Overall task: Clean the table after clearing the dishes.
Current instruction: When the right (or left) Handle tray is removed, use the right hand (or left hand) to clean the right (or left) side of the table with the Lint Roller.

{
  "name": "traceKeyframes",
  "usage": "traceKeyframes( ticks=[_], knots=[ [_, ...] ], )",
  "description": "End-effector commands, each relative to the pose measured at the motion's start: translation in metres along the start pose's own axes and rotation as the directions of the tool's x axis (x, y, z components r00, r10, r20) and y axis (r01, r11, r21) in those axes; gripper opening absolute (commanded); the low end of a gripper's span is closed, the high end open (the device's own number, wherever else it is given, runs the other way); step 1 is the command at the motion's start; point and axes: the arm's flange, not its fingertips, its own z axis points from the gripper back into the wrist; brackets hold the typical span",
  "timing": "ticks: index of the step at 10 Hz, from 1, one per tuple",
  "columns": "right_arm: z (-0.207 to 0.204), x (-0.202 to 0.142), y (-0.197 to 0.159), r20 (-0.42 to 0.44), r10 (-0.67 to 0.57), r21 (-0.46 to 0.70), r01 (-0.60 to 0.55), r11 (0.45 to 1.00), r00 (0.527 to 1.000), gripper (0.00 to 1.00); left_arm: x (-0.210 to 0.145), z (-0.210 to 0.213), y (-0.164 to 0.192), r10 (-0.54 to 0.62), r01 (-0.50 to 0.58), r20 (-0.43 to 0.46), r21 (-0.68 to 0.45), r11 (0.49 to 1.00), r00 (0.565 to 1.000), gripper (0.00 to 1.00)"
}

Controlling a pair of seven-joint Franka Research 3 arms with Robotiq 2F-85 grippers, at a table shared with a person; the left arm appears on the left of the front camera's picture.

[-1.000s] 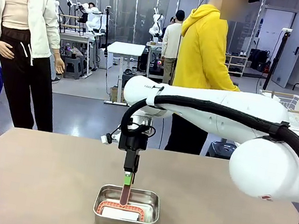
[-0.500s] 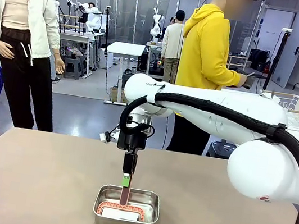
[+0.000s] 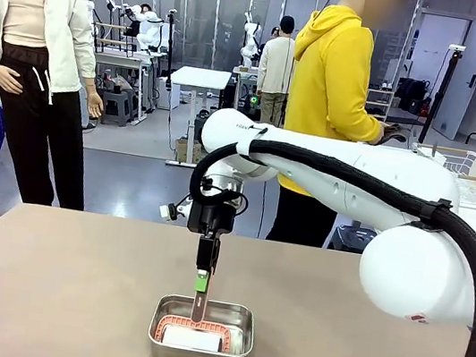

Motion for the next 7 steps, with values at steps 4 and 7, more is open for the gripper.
traceKeyframes(
  ticks=[4,7],
  knots=[
    [0.055,-0.039,0.100,0.067,-0.238,-0.129,0.245,0.961,0.969,0.00,-0.001,0.002,-0.005,0.013,-0.013,0.002,0.002,1.000,1.000,1.00],
    [0.073,-0.100,0.164,0.199,-0.476,-0.204,0.512,0.835,0.856,0.00,-0.001,0.002,-0.005,0.013,-0.013,0.002,0.002,1.000,1.000,1.00]
  ],
)
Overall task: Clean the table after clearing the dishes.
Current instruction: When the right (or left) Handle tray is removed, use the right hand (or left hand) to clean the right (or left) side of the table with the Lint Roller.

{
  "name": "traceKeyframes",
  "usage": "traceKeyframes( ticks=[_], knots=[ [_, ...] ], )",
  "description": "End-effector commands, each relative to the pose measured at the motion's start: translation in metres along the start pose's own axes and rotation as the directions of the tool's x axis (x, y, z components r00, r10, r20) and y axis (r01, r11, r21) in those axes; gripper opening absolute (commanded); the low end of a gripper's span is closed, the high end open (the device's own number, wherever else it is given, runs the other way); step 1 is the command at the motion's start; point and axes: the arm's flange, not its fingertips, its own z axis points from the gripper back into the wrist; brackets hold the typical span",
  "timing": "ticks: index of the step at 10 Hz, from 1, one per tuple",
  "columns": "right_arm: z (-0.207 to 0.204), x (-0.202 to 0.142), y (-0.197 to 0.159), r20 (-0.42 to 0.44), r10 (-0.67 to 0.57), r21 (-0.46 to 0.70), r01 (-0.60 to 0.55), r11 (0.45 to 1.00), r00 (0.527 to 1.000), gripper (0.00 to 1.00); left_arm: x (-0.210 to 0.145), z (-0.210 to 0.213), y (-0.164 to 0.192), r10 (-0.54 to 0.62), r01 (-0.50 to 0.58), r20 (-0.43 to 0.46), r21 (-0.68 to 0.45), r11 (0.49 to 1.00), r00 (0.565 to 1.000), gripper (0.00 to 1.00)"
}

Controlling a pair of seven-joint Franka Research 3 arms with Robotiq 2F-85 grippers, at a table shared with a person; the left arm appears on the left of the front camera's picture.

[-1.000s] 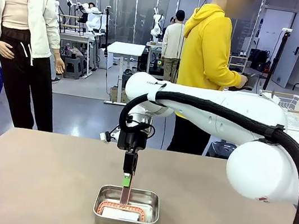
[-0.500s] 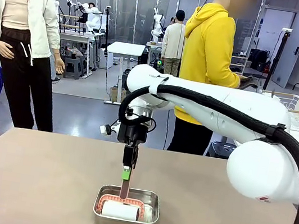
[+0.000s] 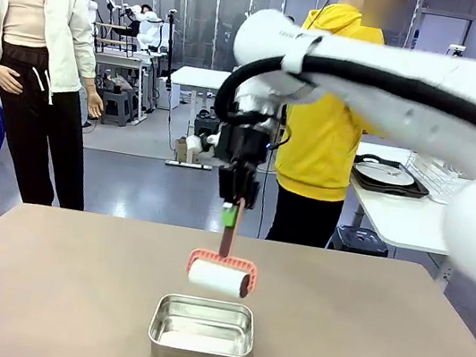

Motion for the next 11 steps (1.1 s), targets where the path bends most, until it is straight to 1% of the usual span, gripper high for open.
traceKeyframes(
  ticks=[1,2,3,4,5,6,7,8,9,10,11],
  knots=[
    [-0.029,-0.084,0.029,0.076,-0.251,-0.059,0.256,0.965,0.965,0.00,-0.001,0.002,-0.005,0.013,-0.013,0.002,0.002,1.000,1.000,1.00],
    [-0.025,-0.117,0.031,0.167,-0.379,-0.057,0.393,0.918,0.910,0.00,-0.001,0.002,-0.005,0.013,-0.013,0.002,0.002,1.000,1.000,1.00],
    [-0.025,-0.150,0.027,0.267,-0.514,-0.030,0.540,0.841,0.815,0.00,-0.001,0.002,-0.005,0.013,-0.013,0.002,0.002,1.000,1.000,1.00],
    [-0.029,-0.172,0.021,0.336,-0.610,0.013,0.644,0.765,0.718,0.00,-0.001,0.002,-0.005,0.013,-0.013,0.002,0.002,1.000,1.000,1.00],
    [-0.036,-0.185,0.017,0.394,-0.675,0.030,0.725,0.688,0.624,0.00,-0.001,0.002,-0.005,0.013,-0.013,0.002,0.002,1.000,1.000,1.00],
    [-0.042,-0.196,0.014,0.461,-0.704,0.038,0.780,0.625,0.541,0.00,-0.001,0.002,-0.005,0.013,-0.013,0.002,0.002,1.000,1.000,1.00],
    [-0.047,-0.198,0.011,0.503,-0.699,0.046,0.792,0.608,0.508,0.00,-0.001,0.002,-0.005,0.013,-0.013,0.002,0.002,1.000,1.000,1.00],
    [-0.050,-0.195,0.006,0.558,-0.704,0.049,0.830,0.555,0.438,0.00,-0.001,0.002,-0.005,0.013,-0.013,0.002,0.002,1.000,1.000,1.00],
    [-0.052,-0.188,-0.001,0.601,-0.710,0.032,0.877,0.479,0.366,0.00,-0.001,0.002,-0.005,0.013,-0.013,0.002,0.002,1.000,1.000,1.00],
    [-0.051,-0.177,-0.007,0.626,-0.669,-0.011,0.862,0.506,0.401,0.00,-0.001,0.002,-0.005,0.013,-0.013,0.002,0.002,1.000,1.000,1.00],
    [-0.050,-0.169,-0.014,0.603,-0.690,-0.001,0.866,0.501,0.400,0.00,-0.001,0.002,-0.005,0.013,-0.013,0.002,0.002,1.000,1.000,1.00]
  ],
)
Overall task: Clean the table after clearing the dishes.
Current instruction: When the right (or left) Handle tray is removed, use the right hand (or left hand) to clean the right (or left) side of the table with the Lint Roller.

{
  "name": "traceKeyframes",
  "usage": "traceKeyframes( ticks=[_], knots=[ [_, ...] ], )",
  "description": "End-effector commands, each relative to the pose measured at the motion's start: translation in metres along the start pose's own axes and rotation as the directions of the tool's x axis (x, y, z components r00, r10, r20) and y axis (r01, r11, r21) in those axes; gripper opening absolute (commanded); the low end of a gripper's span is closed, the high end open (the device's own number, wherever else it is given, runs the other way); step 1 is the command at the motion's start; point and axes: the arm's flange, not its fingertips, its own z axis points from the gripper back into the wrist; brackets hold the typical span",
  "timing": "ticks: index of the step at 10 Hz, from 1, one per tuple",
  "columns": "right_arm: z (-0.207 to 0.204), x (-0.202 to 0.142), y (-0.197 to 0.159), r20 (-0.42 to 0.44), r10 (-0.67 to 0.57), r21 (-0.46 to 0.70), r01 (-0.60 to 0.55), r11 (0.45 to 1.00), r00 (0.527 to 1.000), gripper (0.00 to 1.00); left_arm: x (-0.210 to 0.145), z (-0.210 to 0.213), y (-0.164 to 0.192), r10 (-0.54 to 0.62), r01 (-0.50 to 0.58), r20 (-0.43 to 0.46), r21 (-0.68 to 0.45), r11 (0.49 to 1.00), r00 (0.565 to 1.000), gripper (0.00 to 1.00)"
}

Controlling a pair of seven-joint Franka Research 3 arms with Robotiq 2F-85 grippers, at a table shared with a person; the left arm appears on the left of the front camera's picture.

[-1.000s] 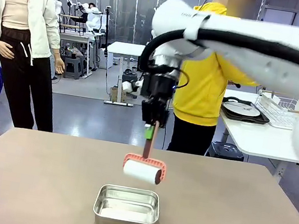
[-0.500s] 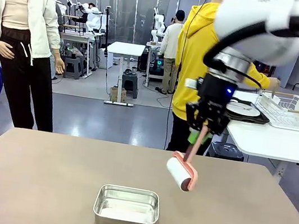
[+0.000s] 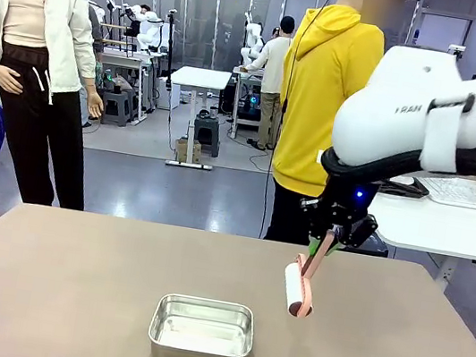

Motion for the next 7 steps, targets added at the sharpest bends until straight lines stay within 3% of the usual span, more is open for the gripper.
traceKeyframes(
  ticks=[1,2,5,6,7],
  knots=[
    [-0.012,0.023,0.012,-0.056,0.049,-0.007,-0.049,0.999,0.997,0.00,-0.001,0.002,-0.005,0.013,-0.013,0.003,0.002,1.000,1.000,1.00],
    [0.000,0.000,0.000,0.000,0.000,0.000,0.000,1.000,1.000,0.00,-0.001,0.002,-0.005,0.013,-0.013,0.003,0.002,1.000,1.000,1.00],
    [0.000,0.000,0.000,0.000,0.000,0.000,0.000,1.000,1.000,0.00,-0.001,0.002,-0.005,0.013,-0.013,0.003,0.002,1.000,1.000,1.00],
    [-0.006,0.009,0.002,-0.011,0.008,-0.006,-0.008,1.000,1.000,0.24,-0.001,0.002,-0.005,0.013,-0.013,0.003,0.002,1.000,1.000,1.00],
    [-0.024,0.023,-0.005,-0.042,0.003,0.120,0.002,0.993,0.999,0.24,-0.001,0.002,-0.005,0.013,-0.013,0.003,0.002,1.000,1.000,1.00]
  ],
)
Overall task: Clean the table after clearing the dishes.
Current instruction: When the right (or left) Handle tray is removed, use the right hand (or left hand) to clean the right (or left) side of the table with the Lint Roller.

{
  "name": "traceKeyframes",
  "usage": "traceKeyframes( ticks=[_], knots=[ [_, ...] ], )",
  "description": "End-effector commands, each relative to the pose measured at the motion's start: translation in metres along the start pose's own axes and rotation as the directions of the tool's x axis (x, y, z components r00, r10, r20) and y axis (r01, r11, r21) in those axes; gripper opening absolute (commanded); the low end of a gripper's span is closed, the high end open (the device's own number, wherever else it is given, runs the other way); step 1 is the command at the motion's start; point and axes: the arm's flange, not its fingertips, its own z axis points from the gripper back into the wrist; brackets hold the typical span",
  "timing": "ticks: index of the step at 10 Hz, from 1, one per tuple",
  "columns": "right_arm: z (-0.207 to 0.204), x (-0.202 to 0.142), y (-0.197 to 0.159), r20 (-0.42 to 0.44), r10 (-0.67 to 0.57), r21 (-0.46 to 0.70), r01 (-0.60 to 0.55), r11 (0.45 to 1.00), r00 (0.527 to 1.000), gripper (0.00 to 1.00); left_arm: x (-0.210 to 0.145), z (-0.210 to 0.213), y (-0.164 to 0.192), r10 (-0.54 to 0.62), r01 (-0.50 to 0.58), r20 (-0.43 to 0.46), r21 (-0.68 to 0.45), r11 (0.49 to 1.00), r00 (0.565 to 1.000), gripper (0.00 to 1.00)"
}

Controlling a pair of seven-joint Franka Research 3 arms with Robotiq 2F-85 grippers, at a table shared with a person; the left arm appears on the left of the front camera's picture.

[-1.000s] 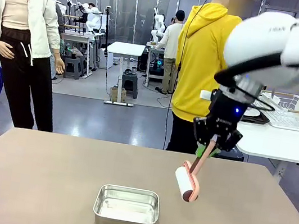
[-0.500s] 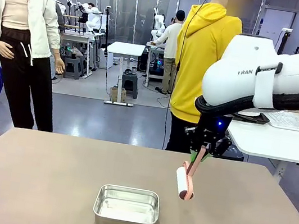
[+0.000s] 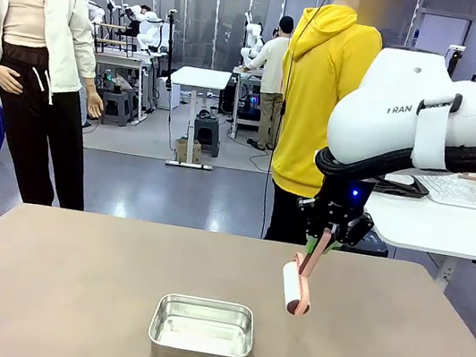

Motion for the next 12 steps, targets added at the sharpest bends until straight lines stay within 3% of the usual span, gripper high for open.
traceKeyframes(
  ticks=[1,4,7,10,12],
  knots=[
    [-0.025,0.020,-0.012,-0.026,-0.004,0.143,0.008,0.990,1.000,0.24,-0.001,0.003,-0.005,0.014,-0.014,0.003,0.002,1.000,1.000,1.00],
    [-0.061,0.034,-0.022,-0.019,-0.029,0.161,0.032,0.986,0.999,0.24,-0.001,0.003,-0.005,0.014,-0.014,0.003,0.002,1.000,1.000,1.00],
    [-0.088,0.048,-0.050,-0.056,-0.054,0.317,0.069,0.946,0.997,0.24,-0.001,0.003,-0.005,0.014,-0.014,0.003,0.002,1.000,1.000,1.00],
    [-0.126,0.042,-0.080,-0.099,-0.106,0.339,0.133,0.931,0.989,0.24,-0.001,0.003,-0.005,0.014,-0.014,0.003,0.002,1.000,1.000,1.00],
    [-0.146,0.039,-0.105,-0.056,-0.115,0.293,0.127,0.948,0.992,0.24,-0.001,0.003,-0.005,0.014,-0.014,0.003,0.002,1.000,1.000,1.00]
  ],
)
